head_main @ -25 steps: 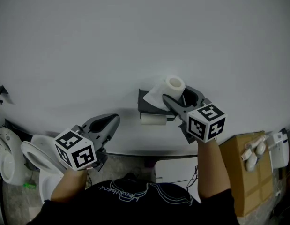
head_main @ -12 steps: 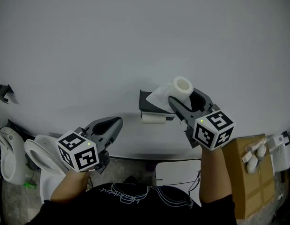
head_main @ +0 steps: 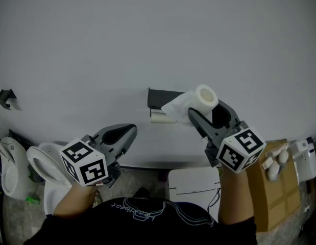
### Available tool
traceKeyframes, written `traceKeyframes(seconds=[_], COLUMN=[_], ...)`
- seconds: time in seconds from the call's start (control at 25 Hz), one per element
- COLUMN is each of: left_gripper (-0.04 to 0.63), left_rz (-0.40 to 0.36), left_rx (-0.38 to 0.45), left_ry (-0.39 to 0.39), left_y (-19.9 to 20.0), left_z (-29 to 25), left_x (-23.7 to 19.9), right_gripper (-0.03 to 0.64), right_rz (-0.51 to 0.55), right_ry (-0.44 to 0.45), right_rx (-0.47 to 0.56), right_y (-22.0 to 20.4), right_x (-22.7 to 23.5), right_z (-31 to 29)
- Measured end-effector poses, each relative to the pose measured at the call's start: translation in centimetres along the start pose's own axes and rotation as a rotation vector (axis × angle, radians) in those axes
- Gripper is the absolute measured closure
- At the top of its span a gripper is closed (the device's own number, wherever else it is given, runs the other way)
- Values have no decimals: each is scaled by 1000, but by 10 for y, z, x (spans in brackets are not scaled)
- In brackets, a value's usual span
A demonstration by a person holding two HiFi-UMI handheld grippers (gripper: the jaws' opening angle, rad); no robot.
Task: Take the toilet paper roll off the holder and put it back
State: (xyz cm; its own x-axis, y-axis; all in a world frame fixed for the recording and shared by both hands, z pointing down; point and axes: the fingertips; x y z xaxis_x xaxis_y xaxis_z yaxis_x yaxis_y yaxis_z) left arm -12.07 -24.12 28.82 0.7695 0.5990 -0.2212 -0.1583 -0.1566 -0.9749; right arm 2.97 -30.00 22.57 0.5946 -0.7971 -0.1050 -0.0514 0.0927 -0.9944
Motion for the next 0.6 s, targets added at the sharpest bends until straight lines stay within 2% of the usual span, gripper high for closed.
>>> traceKeyframes(seconds=[0.16, 0.36, 0.6], left_gripper=[589, 589, 589], left_rz=[-7, 3, 35], left_rx=[5, -9, -13], left_ry=[-21, -49, -44], left_y=[-6, -19, -32], left_z=[-1, -1, 1], left_x=[12, 25, 23], right_gripper=[341, 341, 341], right_rz=[-65, -92, -122], right_ry=[32, 29, 19], right_rx=[7, -26, -38], right_y=[-16, -40, -66], right_x=[-10, -19, -30], right_z=[14, 30, 37])
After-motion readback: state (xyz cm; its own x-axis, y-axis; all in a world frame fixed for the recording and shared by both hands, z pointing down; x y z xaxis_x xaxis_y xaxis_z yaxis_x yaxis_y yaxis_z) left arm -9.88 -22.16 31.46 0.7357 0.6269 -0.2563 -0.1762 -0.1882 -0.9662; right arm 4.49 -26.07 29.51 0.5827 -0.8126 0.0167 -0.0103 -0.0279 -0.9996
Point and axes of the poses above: the fingertips, and each gripper's own axes: z backward along the fingers, x to its right, y out of its top, and after that the axes turned 5 degrees about y, right-handed
